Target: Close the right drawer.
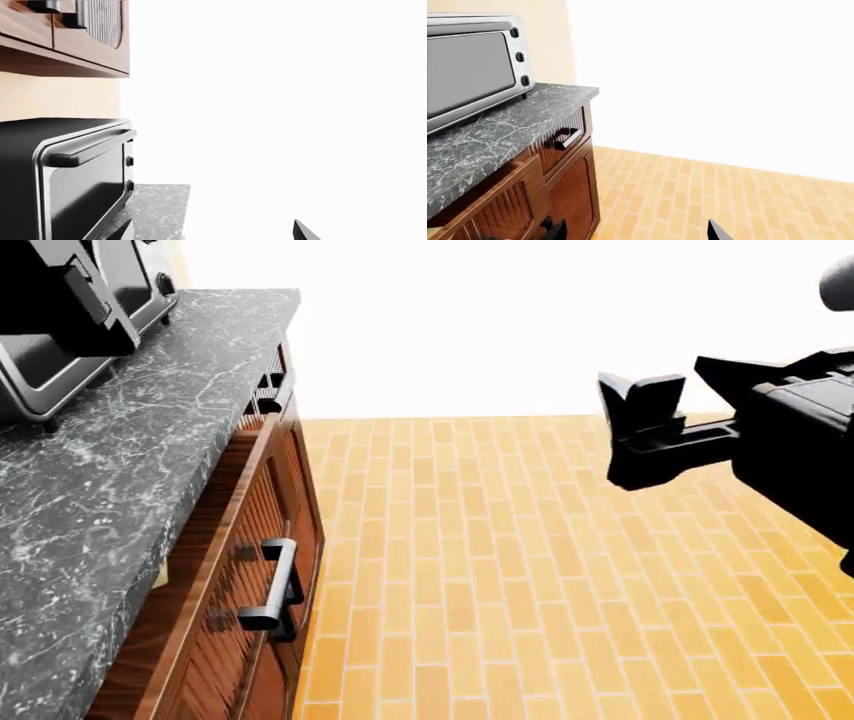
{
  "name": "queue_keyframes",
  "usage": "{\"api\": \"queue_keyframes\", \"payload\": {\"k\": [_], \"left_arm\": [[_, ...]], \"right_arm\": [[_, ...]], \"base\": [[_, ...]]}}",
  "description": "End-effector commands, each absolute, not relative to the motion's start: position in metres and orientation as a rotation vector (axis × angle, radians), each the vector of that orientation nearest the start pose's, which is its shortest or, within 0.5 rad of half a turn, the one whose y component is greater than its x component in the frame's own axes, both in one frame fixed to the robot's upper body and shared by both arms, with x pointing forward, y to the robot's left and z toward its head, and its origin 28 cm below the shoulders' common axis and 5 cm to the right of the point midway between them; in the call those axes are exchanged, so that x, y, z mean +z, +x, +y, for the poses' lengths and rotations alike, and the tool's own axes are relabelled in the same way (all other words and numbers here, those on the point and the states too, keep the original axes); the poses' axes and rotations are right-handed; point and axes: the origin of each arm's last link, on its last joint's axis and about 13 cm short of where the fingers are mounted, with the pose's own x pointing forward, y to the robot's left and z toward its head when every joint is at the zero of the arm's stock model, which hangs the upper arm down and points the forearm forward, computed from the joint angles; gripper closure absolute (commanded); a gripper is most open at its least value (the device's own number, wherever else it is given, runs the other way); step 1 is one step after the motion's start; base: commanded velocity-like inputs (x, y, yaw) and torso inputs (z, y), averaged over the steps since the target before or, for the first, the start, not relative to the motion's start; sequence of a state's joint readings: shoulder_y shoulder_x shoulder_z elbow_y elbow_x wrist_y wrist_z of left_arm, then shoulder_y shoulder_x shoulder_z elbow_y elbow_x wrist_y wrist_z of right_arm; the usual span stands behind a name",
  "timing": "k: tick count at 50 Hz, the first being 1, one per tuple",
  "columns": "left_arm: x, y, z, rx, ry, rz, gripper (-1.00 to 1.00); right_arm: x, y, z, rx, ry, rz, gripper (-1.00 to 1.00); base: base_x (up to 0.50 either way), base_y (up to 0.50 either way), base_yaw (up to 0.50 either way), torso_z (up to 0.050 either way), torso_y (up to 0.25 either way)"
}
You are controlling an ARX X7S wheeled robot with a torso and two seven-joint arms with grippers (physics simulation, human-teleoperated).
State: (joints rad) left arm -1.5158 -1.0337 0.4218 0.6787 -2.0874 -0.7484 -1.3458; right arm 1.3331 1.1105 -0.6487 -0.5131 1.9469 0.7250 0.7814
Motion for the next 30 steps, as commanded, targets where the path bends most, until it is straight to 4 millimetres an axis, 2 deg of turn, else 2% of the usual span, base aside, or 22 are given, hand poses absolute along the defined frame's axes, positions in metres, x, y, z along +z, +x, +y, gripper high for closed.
{"api": "queue_keyframes", "payload": {"k": [1,10,19,30], "left_arm": [[0.369,0.153,0.223,-0.050,-0.015,-0.243,-1.00],[0.355,0.174,0.202,-0.086,-0.010,-0.178,-1.00],[0.320,0.194,0.170,-0.144,0.009,-0.062,-1.00],[0.288,0.213,0.150,-0.160,0.061,0.034,-1.00]], "right_arm": [[0.339,0.192,-0.178,0.216,0.019,0.042,-1.00],[0.343,0.192,-0.183,0.190,0.022,0.034,-1.00],[0.350,0.189,-0.189,0.170,0.039,0.011,-1.00],[0.352,0.189,-0.191,0.170,0.046,0.005,-1.00]], "base": [[0.00,0.00,0.00,0.000,0.000],[0.00,0.00,0.00,0.000,0.000],[0.00,0.00,0.00,0.000,0.000],[0.00,0.00,0.00,0.000,0.000]]}}
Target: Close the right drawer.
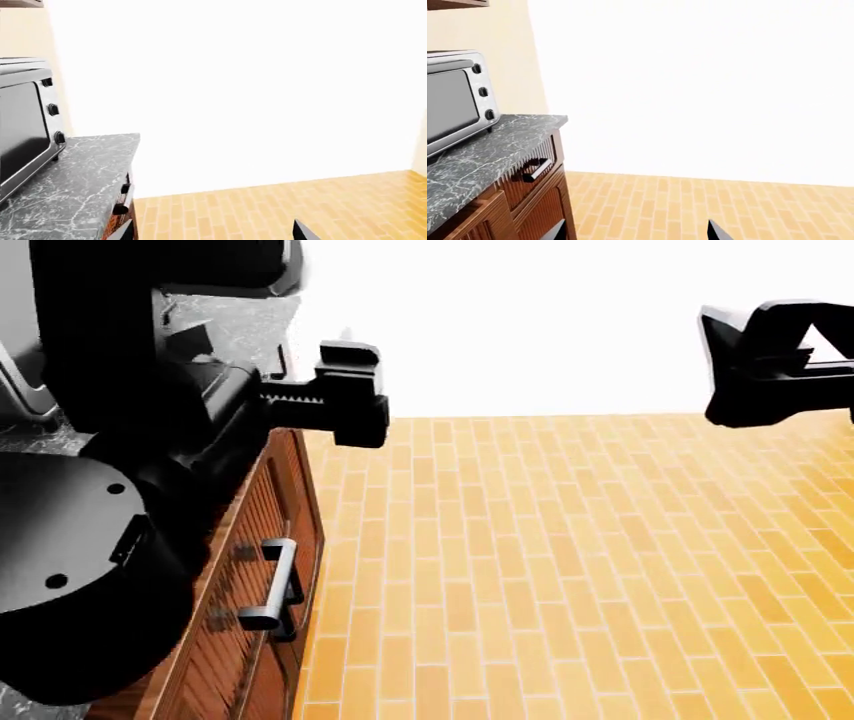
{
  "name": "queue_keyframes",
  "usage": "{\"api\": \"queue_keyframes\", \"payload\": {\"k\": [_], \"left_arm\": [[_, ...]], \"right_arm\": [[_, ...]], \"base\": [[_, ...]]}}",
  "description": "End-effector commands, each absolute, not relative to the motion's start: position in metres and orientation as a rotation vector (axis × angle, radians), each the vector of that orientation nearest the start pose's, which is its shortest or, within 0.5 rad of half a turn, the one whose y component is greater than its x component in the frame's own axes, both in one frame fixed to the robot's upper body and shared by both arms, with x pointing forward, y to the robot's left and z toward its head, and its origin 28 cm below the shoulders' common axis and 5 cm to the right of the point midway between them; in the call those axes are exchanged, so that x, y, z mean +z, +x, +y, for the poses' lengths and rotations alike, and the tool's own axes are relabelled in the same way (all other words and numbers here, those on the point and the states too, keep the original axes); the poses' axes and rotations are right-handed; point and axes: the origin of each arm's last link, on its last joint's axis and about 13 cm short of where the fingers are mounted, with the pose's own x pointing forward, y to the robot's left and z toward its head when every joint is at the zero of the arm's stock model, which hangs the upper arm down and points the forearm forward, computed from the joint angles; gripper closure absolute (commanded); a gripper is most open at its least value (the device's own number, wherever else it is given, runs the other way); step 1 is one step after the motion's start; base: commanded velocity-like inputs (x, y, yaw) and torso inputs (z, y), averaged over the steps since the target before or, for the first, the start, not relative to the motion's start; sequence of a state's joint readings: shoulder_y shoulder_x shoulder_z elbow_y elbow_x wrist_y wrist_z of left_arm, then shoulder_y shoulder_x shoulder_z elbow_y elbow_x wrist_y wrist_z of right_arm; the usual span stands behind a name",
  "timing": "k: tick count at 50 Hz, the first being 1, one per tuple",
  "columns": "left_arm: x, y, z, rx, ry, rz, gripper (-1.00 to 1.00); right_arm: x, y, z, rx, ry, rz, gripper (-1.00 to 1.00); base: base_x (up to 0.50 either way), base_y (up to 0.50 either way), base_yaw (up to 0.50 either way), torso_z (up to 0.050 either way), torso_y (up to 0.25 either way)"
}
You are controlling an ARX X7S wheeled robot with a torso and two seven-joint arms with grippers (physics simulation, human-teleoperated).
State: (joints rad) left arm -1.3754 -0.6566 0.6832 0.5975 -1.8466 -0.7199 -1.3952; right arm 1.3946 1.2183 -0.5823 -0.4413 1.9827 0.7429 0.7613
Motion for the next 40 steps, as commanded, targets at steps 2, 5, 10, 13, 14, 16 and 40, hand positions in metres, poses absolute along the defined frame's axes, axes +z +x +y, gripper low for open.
{"api": "queue_keyframes", "payload": {"k": [2,5,10,13,14,16,40], "left_arm": [[0.283,0.215,0.148,-0.159,0.079,0.046,-1.00],[0.274,0.219,0.143,-0.163,0.091,0.068,-1.00],[0.266,0.222,0.136,-0.177,0.099,0.101,-1.00],[0.261,0.225,0.132,-0.181,0.109,0.112,-1.00],[0.260,0.225,0.132,-0.180,0.108,0.117,-1.00],[0.257,0.227,0.131,-0.179,0.110,0.126,-1.00],[0.221,0.240,0.113,-0.183,0.057,0.297,-1.00]], "right_arm": [[0.351,0.189,-0.191,0.172,0.048,0.005,-1.00],[0.350,0.190,-0.190,0.172,0.043,0.008,-1.00],[0.349,0.191,-0.190,0.172,0.047,0.013,-1.00],[0.350,0.190,-0.189,0.176,0.046,0.011,-1.00],[0.350,0.190,-0.189,0.177,0.047,0.012,-1.00],[0.349,0.191,-0.189,0.178,0.044,0.013,-1.00],[0.350,0.191,-0.187,0.186,0.045,0.012,-1.00]], "base": [[0.00,0.00,0.00,0.000,0.000],[0.00,0.00,0.00,0.000,0.000],[0.00,0.00,0.00,0.000,0.000],[0.00,0.00,0.00,0.000,0.000],[0.00,0.00,0.00,0.000,0.000],[0.00,0.00,0.00,0.000,0.000],[0.00,0.00,0.00,0.000,0.000]]}}
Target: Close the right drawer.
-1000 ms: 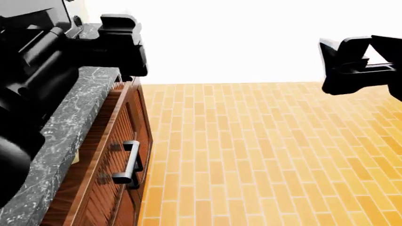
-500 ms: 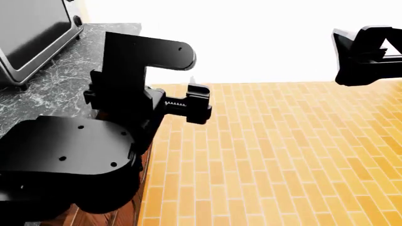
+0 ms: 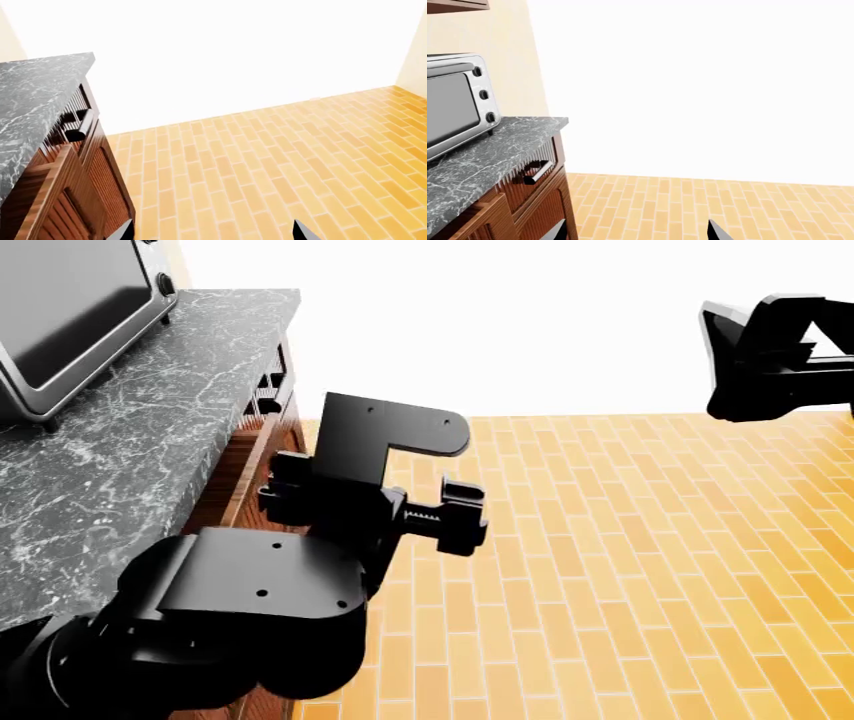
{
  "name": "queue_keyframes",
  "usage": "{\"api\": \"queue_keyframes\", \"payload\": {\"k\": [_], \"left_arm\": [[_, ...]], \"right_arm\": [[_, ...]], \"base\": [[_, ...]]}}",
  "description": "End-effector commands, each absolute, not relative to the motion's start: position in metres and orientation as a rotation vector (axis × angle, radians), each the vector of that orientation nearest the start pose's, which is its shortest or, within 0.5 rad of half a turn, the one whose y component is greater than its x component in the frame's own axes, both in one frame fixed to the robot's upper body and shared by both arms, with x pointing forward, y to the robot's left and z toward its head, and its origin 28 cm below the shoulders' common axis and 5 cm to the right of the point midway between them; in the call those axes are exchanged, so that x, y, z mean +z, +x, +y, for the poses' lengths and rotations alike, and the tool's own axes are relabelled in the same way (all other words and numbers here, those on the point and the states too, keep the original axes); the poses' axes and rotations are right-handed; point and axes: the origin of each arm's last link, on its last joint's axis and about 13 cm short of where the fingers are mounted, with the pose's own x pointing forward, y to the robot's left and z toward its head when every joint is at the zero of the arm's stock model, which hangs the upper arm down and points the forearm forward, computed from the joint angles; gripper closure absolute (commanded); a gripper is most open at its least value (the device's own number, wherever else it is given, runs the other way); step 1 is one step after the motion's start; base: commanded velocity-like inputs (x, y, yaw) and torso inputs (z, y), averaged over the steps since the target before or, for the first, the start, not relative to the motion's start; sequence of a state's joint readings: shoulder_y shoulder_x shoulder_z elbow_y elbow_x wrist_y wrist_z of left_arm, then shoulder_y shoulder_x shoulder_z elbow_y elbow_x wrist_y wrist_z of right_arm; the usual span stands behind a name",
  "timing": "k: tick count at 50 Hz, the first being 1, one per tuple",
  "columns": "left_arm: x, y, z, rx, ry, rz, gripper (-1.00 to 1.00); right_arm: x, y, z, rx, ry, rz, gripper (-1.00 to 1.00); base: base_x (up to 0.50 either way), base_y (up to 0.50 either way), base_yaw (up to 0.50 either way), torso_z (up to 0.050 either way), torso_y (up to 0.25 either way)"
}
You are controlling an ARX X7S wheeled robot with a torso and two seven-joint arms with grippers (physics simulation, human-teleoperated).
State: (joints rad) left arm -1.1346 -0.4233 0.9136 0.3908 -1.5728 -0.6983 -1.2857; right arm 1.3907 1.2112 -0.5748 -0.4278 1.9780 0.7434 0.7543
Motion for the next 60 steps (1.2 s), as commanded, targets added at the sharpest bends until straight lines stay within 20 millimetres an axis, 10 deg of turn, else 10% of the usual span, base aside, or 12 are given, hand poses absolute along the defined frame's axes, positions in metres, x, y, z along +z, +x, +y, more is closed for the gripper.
{"api": "queue_keyframes", "payload": {"k": [1,60], "left_arm": [[0.218,0.241,0.113,-0.183,0.045,0.316,-1.00],[0.144,0.263,0.121,-0.037,0.085,0.611,-1.00]], "right_arm": [[0.349,0.192,-0.187,0.185,0.045,0.012,-1.00],[0.350,0.191,-0.186,0.196,0.045,0.005,-1.00]], "base": [[0.00,0.00,0.00,0.000,0.000],[0.00,0.00,0.00,0.000,0.000]]}}
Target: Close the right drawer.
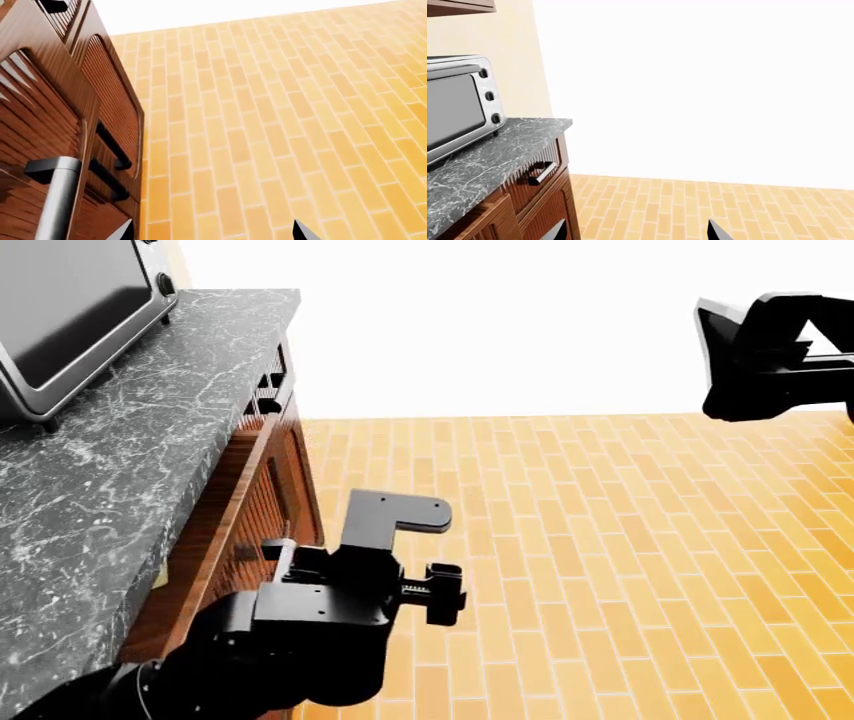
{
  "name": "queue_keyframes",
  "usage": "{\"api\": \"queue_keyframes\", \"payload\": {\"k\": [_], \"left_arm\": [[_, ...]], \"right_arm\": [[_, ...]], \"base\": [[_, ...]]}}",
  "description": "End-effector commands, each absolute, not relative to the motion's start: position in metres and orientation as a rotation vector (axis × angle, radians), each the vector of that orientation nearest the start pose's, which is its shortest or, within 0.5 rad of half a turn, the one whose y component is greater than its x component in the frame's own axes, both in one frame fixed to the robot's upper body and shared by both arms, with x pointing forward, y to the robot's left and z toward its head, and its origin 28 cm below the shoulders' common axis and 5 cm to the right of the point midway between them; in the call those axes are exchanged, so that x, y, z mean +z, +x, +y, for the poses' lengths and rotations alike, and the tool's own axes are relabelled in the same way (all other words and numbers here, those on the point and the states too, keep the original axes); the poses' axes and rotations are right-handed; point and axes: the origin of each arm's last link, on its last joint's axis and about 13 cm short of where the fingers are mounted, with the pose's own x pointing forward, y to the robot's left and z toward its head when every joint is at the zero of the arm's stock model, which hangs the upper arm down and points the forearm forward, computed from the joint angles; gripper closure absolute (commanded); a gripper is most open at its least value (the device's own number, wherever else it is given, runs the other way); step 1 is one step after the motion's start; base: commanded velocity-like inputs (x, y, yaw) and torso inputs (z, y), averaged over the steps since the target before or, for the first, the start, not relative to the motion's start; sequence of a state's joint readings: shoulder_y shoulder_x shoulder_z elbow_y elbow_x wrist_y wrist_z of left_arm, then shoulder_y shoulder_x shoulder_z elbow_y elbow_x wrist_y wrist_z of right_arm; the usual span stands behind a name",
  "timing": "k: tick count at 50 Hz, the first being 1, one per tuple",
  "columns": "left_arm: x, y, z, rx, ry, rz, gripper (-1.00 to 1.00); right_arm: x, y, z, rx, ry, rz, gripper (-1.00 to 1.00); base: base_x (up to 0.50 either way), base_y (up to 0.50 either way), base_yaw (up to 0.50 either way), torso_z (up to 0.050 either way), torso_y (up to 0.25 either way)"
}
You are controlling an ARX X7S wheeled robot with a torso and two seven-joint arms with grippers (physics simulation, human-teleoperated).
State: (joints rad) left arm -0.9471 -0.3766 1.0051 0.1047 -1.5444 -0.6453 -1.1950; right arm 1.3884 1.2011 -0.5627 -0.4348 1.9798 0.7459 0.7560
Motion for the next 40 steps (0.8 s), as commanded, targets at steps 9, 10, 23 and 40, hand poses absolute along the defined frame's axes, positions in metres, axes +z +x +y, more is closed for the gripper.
{"api": "queue_keyframes", "payload": {"k": [9,10,23,40], "left_arm": [[0.137,0.264,0.125,-0.020,0.090,0.626,-1.00],[0.137,0.264,0.125,-0.020,0.090,0.626,-1.00],[0.121,0.270,0.133,0.018,0.102,0.661,-1.00],[0.113,0.277,0.145,0.081,0.106,0.675,-1.00]], "right_arm": [[0.352,0.190,-0.185,0.199,0.045,-0.001,-1.00],[0.352,0.190,-0.185,0.199,0.043,-0.002,-1.00],[0.353,0.189,-0.184,0.203,0.045,-0.007,-1.00],[0.353,0.189,-0.184,0.204,0.042,-0.007,-1.00]], "base": [[0.00,0.00,0.00,0.000,0.000],[0.00,0.00,0.00,0.000,0.000],[0.00,0.00,0.00,0.000,0.000],[0.00,0.00,0.00,0.000,0.000]]}}
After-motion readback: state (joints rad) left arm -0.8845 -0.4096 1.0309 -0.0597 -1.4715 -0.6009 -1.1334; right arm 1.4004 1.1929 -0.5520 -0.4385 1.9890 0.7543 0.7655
